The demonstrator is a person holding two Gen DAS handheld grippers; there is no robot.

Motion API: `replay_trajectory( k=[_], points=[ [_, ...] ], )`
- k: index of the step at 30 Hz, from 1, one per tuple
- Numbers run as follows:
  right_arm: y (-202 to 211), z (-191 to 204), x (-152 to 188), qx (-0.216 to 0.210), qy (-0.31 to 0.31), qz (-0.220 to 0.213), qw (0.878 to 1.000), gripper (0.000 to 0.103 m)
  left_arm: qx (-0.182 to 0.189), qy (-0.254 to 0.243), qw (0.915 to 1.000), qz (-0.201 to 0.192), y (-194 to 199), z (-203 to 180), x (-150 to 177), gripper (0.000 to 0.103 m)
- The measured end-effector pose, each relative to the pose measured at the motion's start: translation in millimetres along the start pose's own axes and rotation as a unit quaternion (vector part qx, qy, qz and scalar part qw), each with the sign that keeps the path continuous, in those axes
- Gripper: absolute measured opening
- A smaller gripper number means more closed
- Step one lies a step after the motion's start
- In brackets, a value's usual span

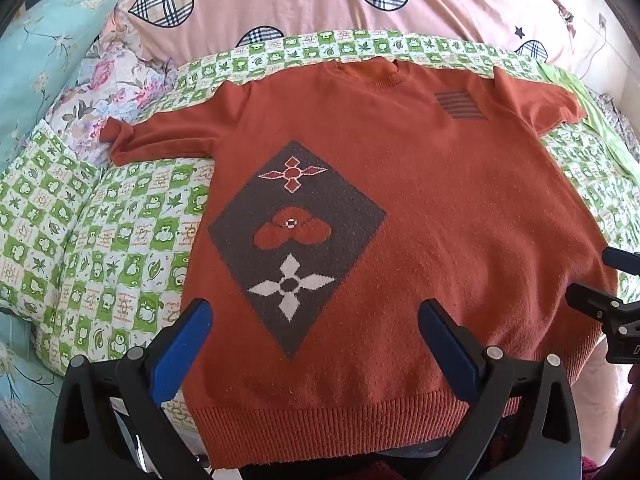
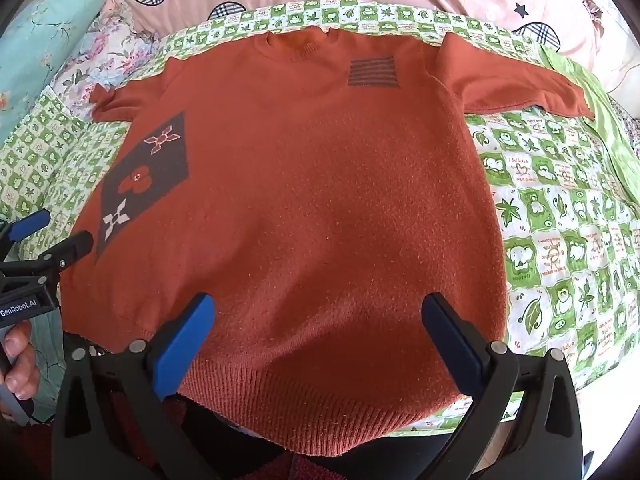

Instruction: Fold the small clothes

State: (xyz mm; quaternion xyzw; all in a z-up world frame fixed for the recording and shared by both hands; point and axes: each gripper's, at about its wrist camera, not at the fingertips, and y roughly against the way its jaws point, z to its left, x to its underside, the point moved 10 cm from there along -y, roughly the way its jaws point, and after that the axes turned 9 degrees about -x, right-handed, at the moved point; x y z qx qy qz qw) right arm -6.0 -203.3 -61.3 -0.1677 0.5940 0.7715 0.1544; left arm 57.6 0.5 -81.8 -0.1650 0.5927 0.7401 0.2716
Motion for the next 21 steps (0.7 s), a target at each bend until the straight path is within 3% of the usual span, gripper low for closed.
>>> replay_trajectory(
  k=[21],
  points=[
    [-4, -1, -1, -0.002, -0.001, -0.002, 1.000, 0.103, 0.001, 0.002, 1.0000, 0.000, -7, 3, -3, 0.103]
  ],
)
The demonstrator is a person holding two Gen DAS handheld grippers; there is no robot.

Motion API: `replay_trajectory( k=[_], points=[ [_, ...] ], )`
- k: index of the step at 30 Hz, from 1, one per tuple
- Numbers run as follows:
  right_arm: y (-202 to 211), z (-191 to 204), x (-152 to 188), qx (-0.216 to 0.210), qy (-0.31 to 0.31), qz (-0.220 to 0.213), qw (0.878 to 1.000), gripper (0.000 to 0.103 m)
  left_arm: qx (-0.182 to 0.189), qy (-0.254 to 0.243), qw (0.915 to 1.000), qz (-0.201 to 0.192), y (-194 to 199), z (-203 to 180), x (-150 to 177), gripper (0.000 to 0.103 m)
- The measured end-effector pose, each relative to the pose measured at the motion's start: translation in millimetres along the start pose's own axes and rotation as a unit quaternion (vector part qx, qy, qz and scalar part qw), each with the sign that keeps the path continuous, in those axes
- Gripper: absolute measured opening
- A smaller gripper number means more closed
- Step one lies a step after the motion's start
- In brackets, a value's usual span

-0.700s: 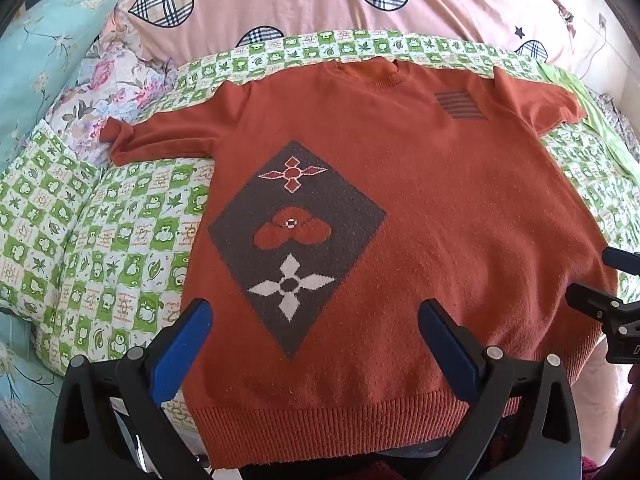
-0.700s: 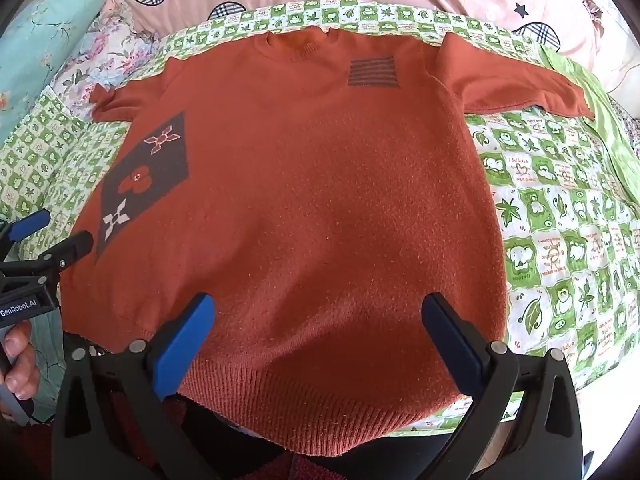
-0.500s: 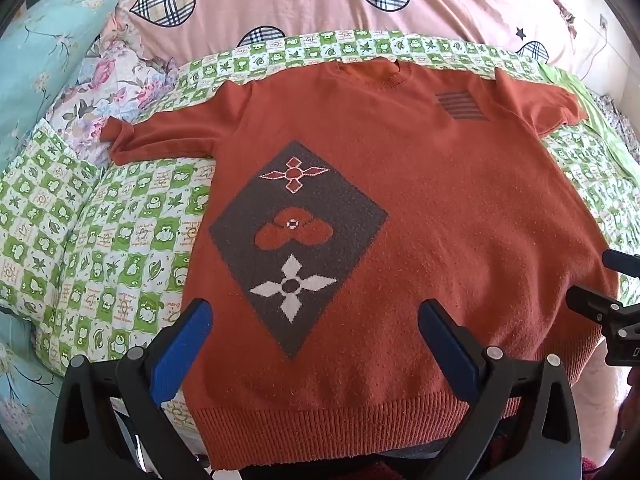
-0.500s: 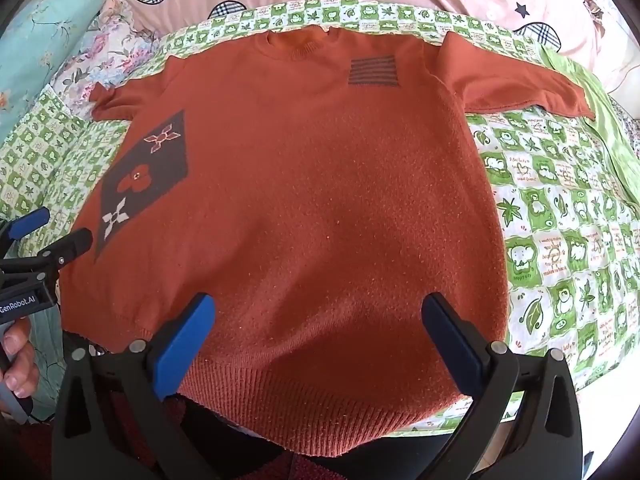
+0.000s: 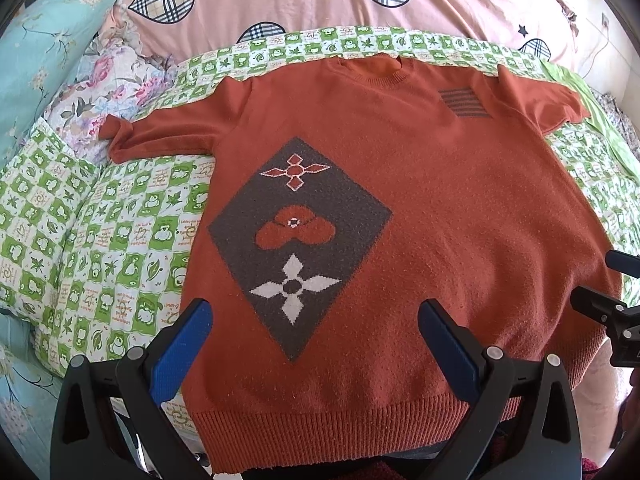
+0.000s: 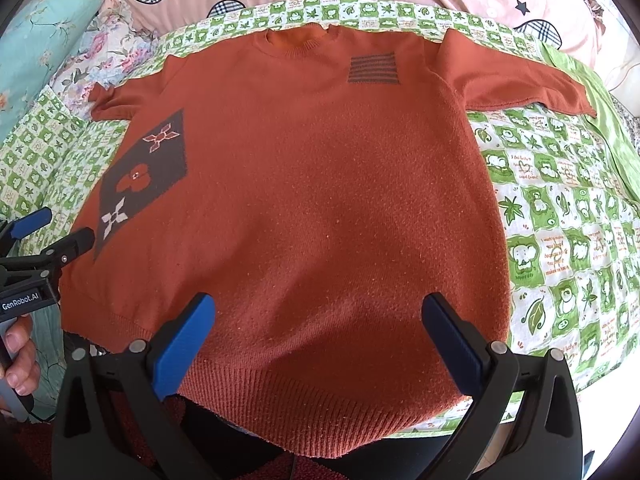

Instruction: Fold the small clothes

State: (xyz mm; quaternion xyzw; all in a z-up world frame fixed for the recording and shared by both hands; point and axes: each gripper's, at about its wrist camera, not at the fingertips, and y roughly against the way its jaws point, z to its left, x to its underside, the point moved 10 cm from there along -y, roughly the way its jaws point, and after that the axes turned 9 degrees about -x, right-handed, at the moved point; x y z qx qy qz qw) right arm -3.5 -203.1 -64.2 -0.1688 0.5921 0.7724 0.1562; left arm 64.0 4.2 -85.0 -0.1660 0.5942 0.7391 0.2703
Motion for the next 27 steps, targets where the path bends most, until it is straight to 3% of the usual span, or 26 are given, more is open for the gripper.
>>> replay_trajectory(
  k=[21, 27],
  points=[
    [-1, -3, -6, 0.000, -0.001, 0.011, 1.000, 0.103, 0.003, -0.003, 0.9999, -0.011, -5, -2, -11, 0.103],
    [-3, -4, -12, -0.004, -0.003, -0.003, 1.000, 0.103, 0.012, 0.000, 0.9997, -0.019, -8, -5, -16, 0.103]
  ],
)
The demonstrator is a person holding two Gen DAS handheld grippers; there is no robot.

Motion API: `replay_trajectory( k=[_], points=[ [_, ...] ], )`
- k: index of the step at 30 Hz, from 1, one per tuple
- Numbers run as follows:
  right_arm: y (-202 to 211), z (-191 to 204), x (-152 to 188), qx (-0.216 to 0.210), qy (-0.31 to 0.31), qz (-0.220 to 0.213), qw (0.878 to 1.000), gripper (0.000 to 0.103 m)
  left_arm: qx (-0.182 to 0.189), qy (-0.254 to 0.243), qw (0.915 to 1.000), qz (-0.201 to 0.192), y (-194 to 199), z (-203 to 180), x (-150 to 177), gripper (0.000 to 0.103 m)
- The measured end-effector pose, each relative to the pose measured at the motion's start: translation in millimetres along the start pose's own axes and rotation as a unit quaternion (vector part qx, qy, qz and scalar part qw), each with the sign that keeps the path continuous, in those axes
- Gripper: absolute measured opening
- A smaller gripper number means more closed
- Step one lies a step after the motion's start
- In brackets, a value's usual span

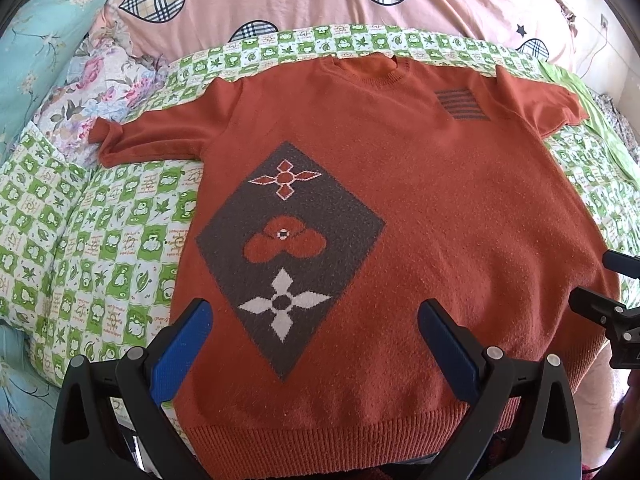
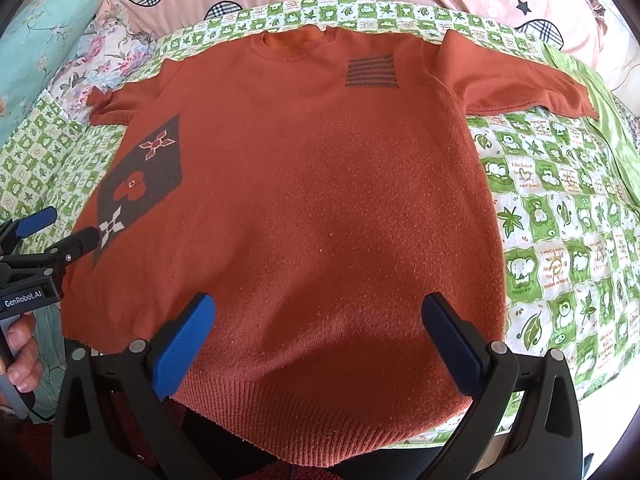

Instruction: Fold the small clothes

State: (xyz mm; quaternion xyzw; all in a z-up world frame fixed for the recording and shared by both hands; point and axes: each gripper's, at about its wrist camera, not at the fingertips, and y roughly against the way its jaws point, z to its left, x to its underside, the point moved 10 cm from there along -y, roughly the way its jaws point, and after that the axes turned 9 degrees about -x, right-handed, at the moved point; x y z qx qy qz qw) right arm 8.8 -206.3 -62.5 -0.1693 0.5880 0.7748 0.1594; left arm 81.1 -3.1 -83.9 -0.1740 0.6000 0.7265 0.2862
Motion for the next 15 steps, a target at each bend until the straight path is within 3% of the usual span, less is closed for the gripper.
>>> replay_trajectory(
  k=[7, 15],
  points=[
    [-4, -4, 0, -0.003, -0.005, 0.008, 1.000, 0.103, 0.022, 0.005, 0.9997, 0.006, -7, -3, -6, 0.101],
    [-3, -17, -7, -0.011, -0.017, 0.005, 1.000, 0.103, 0.007, 0.006, 0.9992, -0.038, -7, -1, -27, 0.100]
  ],
)
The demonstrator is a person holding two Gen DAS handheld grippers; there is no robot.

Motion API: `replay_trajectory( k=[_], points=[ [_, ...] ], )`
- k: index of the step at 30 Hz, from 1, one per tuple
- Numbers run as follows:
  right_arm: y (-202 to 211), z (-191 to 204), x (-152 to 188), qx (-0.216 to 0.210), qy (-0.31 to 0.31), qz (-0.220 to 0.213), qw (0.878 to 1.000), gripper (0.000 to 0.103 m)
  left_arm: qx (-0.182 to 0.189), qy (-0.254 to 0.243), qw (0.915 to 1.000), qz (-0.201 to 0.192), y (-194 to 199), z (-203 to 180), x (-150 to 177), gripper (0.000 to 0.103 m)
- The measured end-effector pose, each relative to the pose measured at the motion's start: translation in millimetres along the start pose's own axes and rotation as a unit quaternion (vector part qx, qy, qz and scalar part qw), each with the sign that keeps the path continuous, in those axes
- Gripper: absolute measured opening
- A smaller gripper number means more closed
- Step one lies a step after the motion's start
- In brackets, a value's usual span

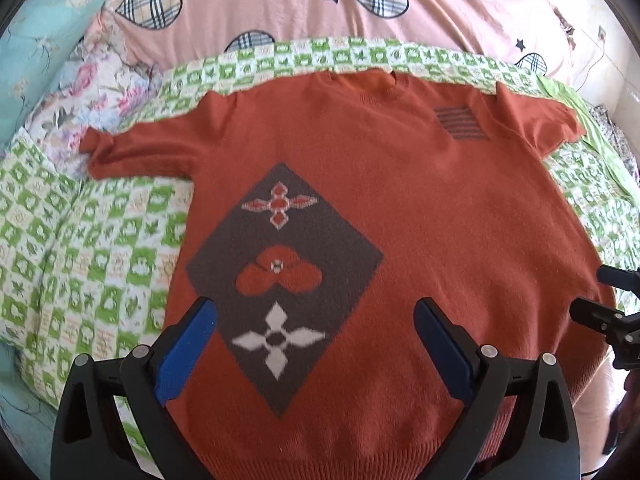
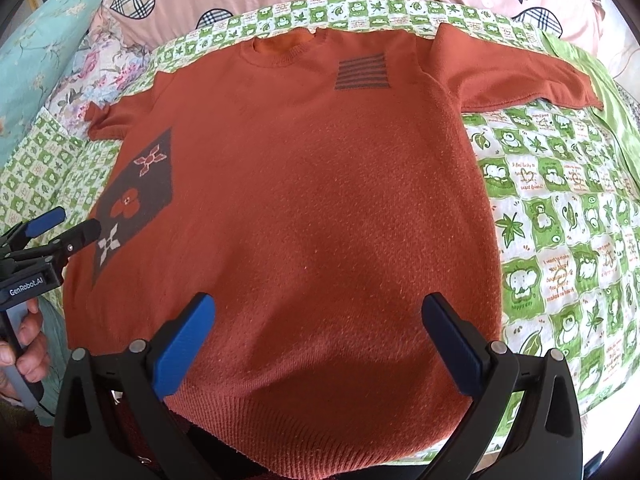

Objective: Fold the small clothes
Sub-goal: 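Grasp the sleeve by the striped patch with the right gripper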

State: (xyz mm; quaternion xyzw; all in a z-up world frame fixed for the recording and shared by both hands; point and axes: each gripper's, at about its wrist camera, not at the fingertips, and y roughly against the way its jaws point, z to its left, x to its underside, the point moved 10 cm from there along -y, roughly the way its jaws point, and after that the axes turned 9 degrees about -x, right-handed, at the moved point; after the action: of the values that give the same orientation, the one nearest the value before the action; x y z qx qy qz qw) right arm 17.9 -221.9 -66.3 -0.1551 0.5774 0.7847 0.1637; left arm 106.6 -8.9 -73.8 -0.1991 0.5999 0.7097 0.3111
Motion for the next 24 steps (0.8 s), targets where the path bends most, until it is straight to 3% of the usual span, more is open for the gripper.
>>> replay_trajectory(
  k=[5, 12, 14, 18, 23, 24],
  points=[
    [8, -18, -17, -0.006, -0.017, -0.029, 0.999, 0.103, 0.018, 0.015, 0.9997, 0.006, -7, -1, -9, 0.100],
    [21, -89, -49, -0.014, -0.098, -0.063, 0.993, 0.103, -0.007, 0.023, 0.9997, -0.002, -26, 8, -29, 0.100],
    [28, -115, -61, -0.010, -0.120, -0.078, 0.990, 0.103, -0.013, 0.005, 0.9999, 0.002, -31, 6, -35, 0.100],
    [55, -185, -99, 0.016, -0.153, -0.135, 0.979, 0.103, -0.061, -0.011, 0.9981, -0.001, -44, 13, -50, 0.101],
    [72, -263, -136, 0.045, -0.195, -0.169, 0.965, 0.098, -0.053, 0.020, 0.9980, 0.030, -66, 19, -59, 0.101],
    [72, -283, -145, 0.049, -0.207, -0.175, 0.961, 0.093, -0.050, 0.024, 0.9978, 0.037, -70, 19, -60, 0.101]
  ],
)
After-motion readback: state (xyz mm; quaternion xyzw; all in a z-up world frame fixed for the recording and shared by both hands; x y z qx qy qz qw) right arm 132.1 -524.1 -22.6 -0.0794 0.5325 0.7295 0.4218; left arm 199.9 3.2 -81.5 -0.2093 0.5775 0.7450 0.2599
